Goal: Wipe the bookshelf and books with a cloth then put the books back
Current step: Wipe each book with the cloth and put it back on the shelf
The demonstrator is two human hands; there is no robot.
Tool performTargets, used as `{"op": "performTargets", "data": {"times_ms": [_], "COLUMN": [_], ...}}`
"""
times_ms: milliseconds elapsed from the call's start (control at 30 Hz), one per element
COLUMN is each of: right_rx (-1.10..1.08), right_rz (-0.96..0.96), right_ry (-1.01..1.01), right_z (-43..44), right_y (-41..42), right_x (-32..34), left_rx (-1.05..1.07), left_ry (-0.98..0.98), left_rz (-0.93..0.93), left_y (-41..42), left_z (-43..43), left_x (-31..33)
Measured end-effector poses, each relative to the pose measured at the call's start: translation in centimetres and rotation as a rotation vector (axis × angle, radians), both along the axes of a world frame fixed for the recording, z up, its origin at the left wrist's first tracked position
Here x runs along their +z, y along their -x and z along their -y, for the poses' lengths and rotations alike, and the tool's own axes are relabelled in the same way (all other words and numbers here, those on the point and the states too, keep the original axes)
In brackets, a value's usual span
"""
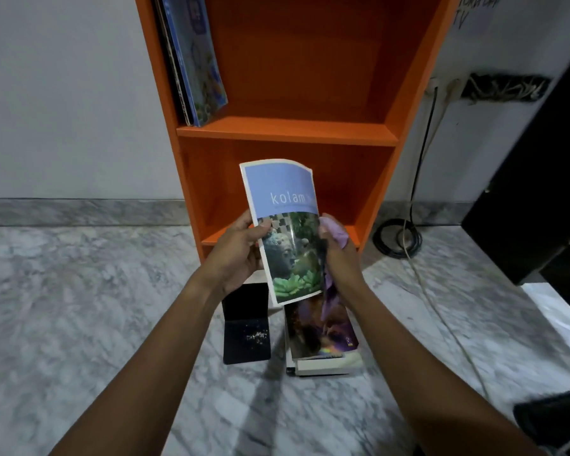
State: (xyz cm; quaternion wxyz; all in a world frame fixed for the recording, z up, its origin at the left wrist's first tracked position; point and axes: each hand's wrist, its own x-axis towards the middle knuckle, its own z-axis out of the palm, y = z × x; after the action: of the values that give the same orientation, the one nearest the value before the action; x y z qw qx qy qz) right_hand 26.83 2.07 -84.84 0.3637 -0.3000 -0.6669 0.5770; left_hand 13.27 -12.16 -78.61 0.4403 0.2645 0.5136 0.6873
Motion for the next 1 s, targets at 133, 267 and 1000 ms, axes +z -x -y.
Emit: {"op": "performTargets", "data": {"times_ms": [133,267,1000], "right_rx": [0.068,0.072,-0.181], "right_rz": [-0.154,-0.194,-0.026], "right_ry": [0.393,0.348,-0.229], "right_z": [-2.5,-3.1,-9.6], "right_y": [-0.2,0.6,19.1], "right_x": [1.9,4.9,18.6], "left_rx": [-0.075,-0.156,0.716], "left_ry": [0.016,0.124,0.117], "left_rz": [-0.035,-0.206,-0.966], "left_y": [1.8,4.4,18.3], "left_z": [1.4,2.3,-8.7], "left_x": [1.9,3.0,15.2]}}
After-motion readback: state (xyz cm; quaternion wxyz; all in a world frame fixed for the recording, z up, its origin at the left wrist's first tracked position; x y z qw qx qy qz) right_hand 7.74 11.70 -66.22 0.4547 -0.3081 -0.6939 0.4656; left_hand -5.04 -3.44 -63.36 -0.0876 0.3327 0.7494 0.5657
